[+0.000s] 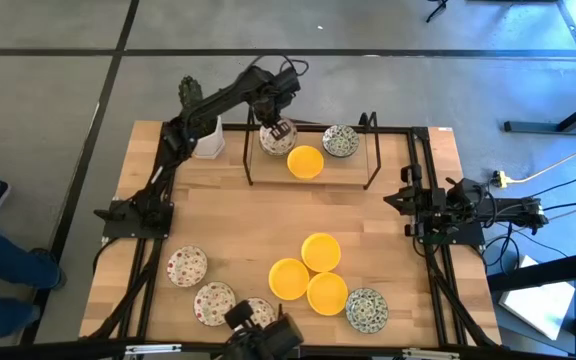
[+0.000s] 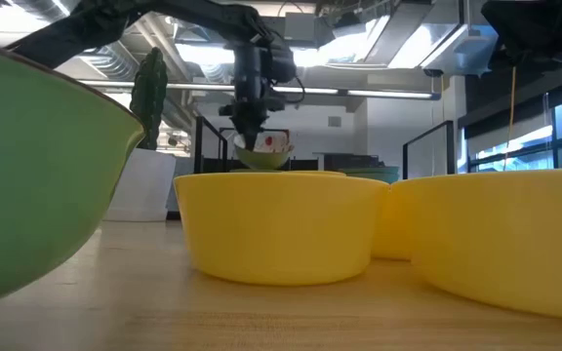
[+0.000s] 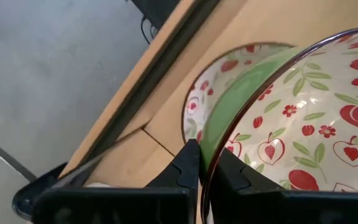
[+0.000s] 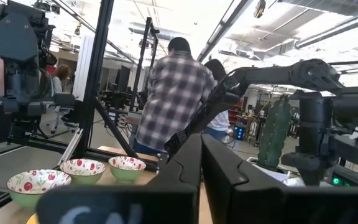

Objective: Pick & Place Mini bowls
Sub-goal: Stack the top right green bowl on top of the green bowl on the shelf

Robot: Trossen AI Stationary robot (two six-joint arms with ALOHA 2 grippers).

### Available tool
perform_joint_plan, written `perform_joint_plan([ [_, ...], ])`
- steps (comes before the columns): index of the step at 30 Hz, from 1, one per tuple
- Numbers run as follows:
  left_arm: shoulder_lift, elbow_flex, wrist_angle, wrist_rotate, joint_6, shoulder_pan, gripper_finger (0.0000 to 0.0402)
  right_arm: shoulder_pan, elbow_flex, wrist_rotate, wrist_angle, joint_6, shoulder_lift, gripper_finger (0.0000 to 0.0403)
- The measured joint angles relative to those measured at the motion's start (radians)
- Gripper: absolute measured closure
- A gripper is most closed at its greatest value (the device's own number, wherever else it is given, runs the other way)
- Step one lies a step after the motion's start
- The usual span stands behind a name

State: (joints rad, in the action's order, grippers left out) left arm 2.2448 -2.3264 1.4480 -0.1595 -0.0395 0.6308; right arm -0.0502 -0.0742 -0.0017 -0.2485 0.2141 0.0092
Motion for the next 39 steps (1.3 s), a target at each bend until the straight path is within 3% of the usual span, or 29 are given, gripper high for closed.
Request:
perform_joint_plan([
  [21, 0.060, 0.002, -0.009, 0.057, 0.023, 0.013, 0.0394, 0.000, 0.000, 0.000, 0.000, 0.000, 0.000, 0.0389],
  [39, 0.058, 0.092, -0.053, 0.080, 0.022, 0.032, 0.0376, 0.000, 0.000, 0.000, 0.000, 0.000, 0.000, 0.0389],
])
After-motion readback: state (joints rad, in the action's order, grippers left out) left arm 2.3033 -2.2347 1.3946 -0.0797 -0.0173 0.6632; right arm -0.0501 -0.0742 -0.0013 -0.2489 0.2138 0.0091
